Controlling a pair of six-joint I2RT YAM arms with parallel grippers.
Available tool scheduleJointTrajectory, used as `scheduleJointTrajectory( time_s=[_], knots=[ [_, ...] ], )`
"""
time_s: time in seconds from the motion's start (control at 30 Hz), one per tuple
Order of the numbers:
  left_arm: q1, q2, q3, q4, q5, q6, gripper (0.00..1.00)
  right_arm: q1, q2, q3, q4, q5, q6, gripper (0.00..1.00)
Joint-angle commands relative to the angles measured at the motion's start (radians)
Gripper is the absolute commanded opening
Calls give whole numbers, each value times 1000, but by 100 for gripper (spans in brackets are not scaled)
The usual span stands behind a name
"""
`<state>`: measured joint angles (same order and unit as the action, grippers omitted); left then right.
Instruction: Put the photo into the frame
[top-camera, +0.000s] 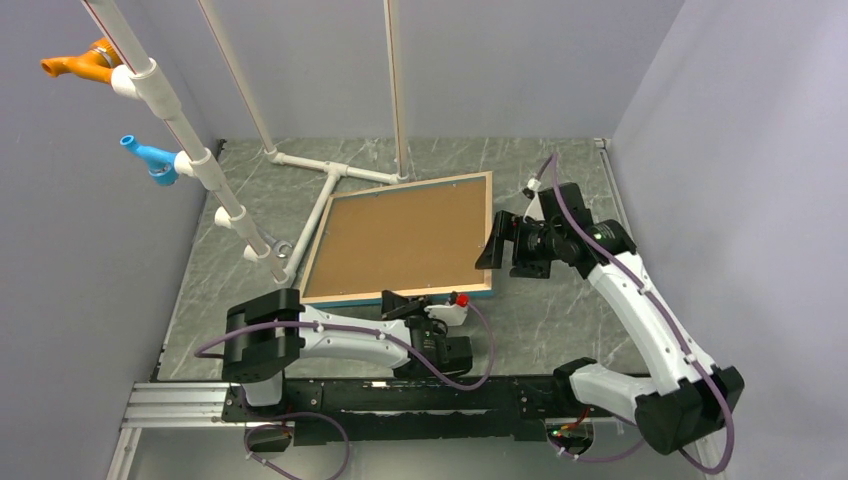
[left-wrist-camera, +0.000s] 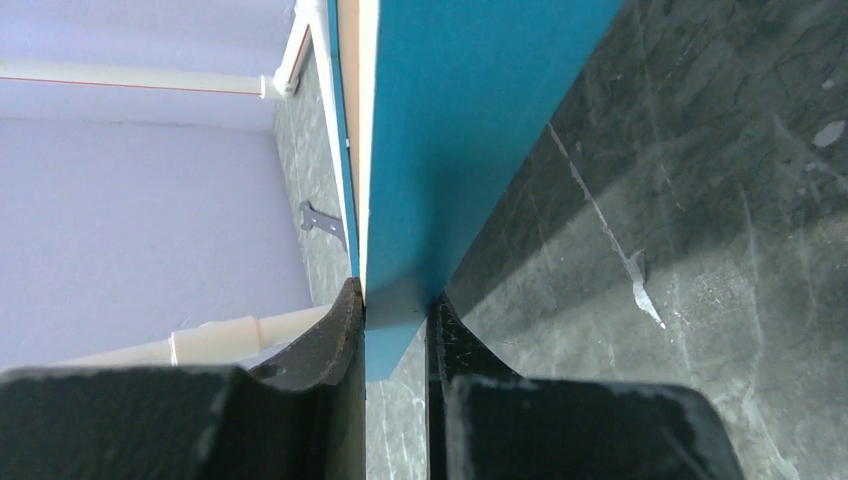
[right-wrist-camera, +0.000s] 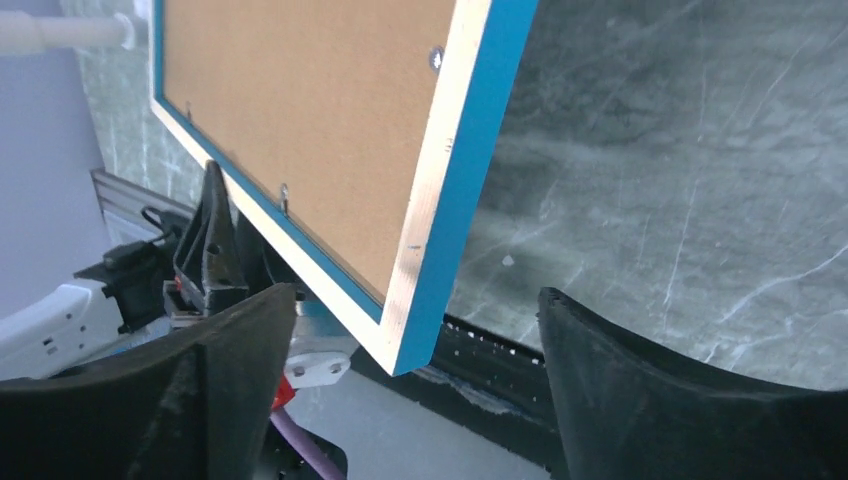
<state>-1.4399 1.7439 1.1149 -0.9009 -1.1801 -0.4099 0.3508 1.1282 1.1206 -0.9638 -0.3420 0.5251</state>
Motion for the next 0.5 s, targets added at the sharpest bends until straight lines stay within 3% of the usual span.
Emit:
scheduleJointTrajectory(
  time_s=[0.0,0.23,0.47],
  knots=[
    [3,-65,55,-91,-93,-175,0,1,-98,70,79,56,-50,98],
    [-16,-125,55,-155,-87,-218,0,2,-210,63,257,81,-126,100],
    [-51,-239,-6,-42,-13,-72,0,2,-417,-142,598,-21,-309,100]
  ],
)
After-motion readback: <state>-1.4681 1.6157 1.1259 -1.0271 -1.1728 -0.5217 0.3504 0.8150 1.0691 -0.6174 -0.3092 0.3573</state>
